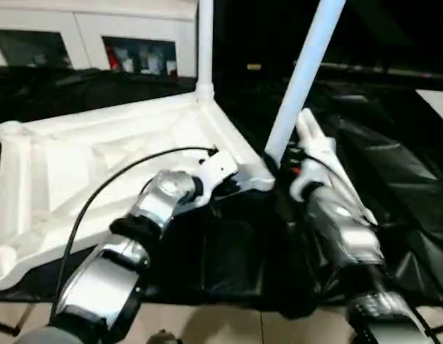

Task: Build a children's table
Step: Rotate leg to tighten, then rotate table base

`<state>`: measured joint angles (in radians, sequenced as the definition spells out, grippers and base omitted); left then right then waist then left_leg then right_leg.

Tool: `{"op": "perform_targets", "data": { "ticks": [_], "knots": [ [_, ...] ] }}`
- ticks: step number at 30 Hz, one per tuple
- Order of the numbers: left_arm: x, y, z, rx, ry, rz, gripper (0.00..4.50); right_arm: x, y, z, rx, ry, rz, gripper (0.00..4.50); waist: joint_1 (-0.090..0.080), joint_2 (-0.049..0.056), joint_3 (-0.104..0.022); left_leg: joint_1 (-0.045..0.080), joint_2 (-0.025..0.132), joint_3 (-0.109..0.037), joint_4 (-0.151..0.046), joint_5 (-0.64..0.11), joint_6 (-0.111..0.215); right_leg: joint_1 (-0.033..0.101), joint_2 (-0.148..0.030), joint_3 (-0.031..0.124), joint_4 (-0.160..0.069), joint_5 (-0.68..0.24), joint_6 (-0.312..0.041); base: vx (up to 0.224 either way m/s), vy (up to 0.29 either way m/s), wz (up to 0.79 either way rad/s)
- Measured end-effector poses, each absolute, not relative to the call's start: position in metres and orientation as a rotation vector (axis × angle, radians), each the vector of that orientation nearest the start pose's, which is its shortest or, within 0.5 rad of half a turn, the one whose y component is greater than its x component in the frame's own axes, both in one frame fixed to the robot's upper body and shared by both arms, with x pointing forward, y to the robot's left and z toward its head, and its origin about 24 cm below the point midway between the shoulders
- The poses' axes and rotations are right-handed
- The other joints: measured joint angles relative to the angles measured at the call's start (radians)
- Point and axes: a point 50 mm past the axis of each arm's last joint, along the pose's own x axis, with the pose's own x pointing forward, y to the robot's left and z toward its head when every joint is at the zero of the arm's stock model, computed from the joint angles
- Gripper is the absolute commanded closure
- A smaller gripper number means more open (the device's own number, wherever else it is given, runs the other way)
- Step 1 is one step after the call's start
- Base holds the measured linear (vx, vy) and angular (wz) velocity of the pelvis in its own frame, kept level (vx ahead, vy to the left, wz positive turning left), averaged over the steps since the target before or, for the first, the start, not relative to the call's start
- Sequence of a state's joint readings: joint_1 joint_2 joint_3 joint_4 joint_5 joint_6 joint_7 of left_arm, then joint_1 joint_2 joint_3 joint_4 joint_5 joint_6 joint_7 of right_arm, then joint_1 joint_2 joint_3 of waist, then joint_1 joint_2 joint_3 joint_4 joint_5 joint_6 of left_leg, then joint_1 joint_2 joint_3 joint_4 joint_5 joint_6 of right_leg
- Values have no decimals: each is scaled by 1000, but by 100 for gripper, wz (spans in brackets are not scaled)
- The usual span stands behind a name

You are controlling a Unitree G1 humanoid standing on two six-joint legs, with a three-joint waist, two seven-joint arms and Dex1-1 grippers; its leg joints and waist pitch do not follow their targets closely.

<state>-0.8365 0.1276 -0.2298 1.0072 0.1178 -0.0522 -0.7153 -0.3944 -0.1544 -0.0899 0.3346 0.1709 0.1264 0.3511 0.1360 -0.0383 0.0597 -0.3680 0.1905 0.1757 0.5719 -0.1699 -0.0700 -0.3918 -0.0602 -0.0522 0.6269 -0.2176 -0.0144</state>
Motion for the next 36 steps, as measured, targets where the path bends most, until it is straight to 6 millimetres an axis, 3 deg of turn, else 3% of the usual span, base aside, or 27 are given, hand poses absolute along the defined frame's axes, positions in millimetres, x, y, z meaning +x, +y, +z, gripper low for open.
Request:
{"op": "perform_targets", "data": {
  "ticks": [3, 8, 12, 15, 19, 22, 26, 28, 29, 31, 36],
  "knots": [
    [369, 81, 71, 298, 211, -889, 388, 317, -176, 65, 48, 67, 299, 67, -8, -6, 2, -4, 1, 0, 1, 2, 2, -5, 1, -1, 1, 1, 0, 0, 0, 0],
    [380, 82, 102, 247, 91, -838, 336, 307, -173, 73, 52, 45, 353, 67, -25, -7, 2, -4, 1, 0, 1, 2, 3, -6, 1, -1, 2, 1, 0, 0, 0, 0],
    [385, 118, 111, 263, 112, -714, 313, 299, -163, 71, 6, 88, 480, 67, -34, -6, 2, -4, 2, 0, 2, 1, 1, -6, 1, -1, 2, 1, 0, 0, 0, 0],
    [386, 157, 121, 276, 118, -545, 282, 299, -149, 66, -25, 130, 540, 67, -43, -6, 2, -4, 2, 0, 2, -1, -1, -6, 1, -1, 2, 1, 0, 0, 0, 0],
    [367, 230, 133, 369, 98, -252, 249, 307, -138, 56, -60, 193, 542, 67, -53, -6, 2, -5, 3, -1, 2, -1, -2, -7, 1, -2, 2, 1, 0, 0, 0, 0],
    [354, 261, 140, 397, 83, -117, 232, 309, -131, 49, -69, 231, 549, 67, -40, -6, 2, -7, 3, -2, 3, 0, -2, -6, 1, -5, 2, 0, -2, 0, 0, 0],
    [317, 327, 159, 488, 61, 203, 232, 320, -107, 46, -91, 263, 572, 67, -50, -10, 2, -7, 4, -3, 5, 0, -2, -6, 2, -6, 4, 0, -2, 0, 0, 0],
    [284, 380, 165, 617, 157, 384, 232, 327, -100, 41, -95, 289, 560, 67, -66, -11, 1, -6, 5, -3, 5, 0, -3, -7, 3, -6, 4, 1, -3, 0, 0, 0],
    [274, 396, 166, 635, 193, 448, 232, 327, -102, 39, -104, 299, 550, 67, -66, -11, 1, -6, 5, -3, 4, 0, -3, -7, 3, -6, 4, 0, -2, 0, 0, 0],
    [258, 416, 165, 649, 247, 525, 232, 327, -102, 32, -105, 331, 546, 67, -47, -12, 1, -6, 5, -3, 5, 0, -3, -5, 2, -6, 3, 0, -2, 0, 0, 0],
    [235, 442, 141, 661, 430, 568, 232, 334, -84, 40, -112, 303, 591, 67, -32, -13, 0, -4, 5, -3, 6, 1, -4, -3, 2, -6, 4, 1, -2, 0, 0, 0]
  ]
}}
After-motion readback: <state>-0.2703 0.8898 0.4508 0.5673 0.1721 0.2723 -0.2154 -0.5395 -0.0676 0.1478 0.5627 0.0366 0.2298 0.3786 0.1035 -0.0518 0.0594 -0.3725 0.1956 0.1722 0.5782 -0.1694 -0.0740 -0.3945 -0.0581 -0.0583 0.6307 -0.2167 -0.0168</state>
